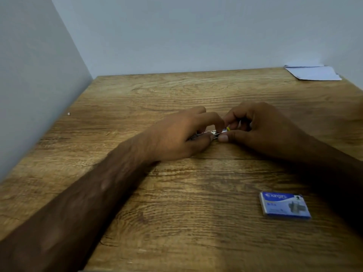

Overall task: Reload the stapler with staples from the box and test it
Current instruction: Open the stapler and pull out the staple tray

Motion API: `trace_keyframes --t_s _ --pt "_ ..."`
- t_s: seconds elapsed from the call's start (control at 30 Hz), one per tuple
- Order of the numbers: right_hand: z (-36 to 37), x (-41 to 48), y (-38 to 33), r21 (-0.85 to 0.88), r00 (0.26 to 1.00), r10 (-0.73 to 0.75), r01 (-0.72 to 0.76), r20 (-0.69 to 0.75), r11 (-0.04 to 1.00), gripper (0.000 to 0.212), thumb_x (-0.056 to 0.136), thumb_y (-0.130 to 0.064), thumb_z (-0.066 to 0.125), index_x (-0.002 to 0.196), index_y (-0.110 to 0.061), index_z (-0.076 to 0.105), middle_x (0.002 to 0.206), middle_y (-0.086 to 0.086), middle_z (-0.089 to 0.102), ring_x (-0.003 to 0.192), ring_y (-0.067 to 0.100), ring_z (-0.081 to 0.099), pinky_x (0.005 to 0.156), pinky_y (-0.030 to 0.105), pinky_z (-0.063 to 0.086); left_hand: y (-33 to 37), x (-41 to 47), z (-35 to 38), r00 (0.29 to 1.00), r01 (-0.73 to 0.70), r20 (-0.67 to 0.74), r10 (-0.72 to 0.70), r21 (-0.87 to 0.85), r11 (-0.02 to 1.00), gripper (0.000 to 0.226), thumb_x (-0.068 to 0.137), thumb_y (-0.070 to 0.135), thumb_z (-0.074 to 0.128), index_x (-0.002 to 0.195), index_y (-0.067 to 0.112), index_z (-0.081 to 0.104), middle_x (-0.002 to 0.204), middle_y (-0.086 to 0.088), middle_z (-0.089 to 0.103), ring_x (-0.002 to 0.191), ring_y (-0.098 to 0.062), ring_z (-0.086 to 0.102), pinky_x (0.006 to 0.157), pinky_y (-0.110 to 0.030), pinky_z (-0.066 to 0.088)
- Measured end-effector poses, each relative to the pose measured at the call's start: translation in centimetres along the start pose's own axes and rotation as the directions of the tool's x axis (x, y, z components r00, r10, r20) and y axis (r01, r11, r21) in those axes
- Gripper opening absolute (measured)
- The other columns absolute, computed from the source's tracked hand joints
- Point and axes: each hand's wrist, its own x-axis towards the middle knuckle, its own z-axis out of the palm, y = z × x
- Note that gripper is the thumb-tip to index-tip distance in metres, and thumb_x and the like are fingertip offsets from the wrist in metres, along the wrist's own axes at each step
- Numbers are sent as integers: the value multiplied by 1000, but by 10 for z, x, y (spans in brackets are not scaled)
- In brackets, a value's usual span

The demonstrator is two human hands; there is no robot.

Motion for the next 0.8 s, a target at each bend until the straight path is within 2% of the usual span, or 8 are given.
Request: trace_keyframes --t_s 0.13,0.33,0.5,0.57,0.63,0.73,0.8 --pt "2 -1 0 13 1000 0 1 -31 1000 17 75 -37 82 90 -30 77 76 -9 67 68 3 58 65 26 44 3 6 2 1000 -3 -20 3 -15 1000 17 94 22 58 110 22 61 91 3 57 78 -15 55 69 -41 51" --pt "4 3 2 22 999 21 -20 -44 1000 15 75 -35 85 85 -30 76 70 -12 66 65 -6 57 61 22 41 1 9 1 999 -2 -45 0 -41 999 1 92 22 58 93 21 58 81 9 55 72 -6 50 64 -30 44" --pt "4 4 1 16 998 29 -28 -51 999 15 74 -36 85 85 -30 77 72 -12 68 65 -6 57 61 22 40 1 8 -3 996 2 -87 -13 -128 992 11 91 12 61 85 15 54 71 9 52 63 -5 46 58 -21 38" --pt "5 5 1 2 998 36 -36 -58 999 15 75 -35 85 86 -29 77 74 -12 66 66 -7 56 61 22 39 0 6 -5 992 6 -123 -26 -155 988 13 90 11 63 82 16 53 68 9 52 60 -5 46 55 -23 39" --pt "7 5 1 -11 996 51 -52 -71 999 16 75 -35 85 88 -28 76 77 -12 65 67 -6 56 62 23 40 -1 3 -7 983 21 -173 -58 -207 978 16 87 9 65 79 14 51 67 -1 57 59 -7 48 55 -29 42" --pt "9 7 2 -24 994 74 -76 -85 997 17 77 -37 83 90 -30 75 84 -10 67 73 1 58 65 27 46 -5 -2 -9 969 52 -223 -105 -228 972 21 82 10 64 74 19 47 73 -13 65 67 -28 63 60 -46 52" --pt "10 9 3 -37 993 75 -78 -96 996 18 77 -38 82 91 -31 74 86 -12 66 75 0 57 64 25 44 -7 -6 -10 966 74 -227 -121 -205 976 20 80 15 64 75 25 48 75 -10 68 69 -30 64 62 -51 53"
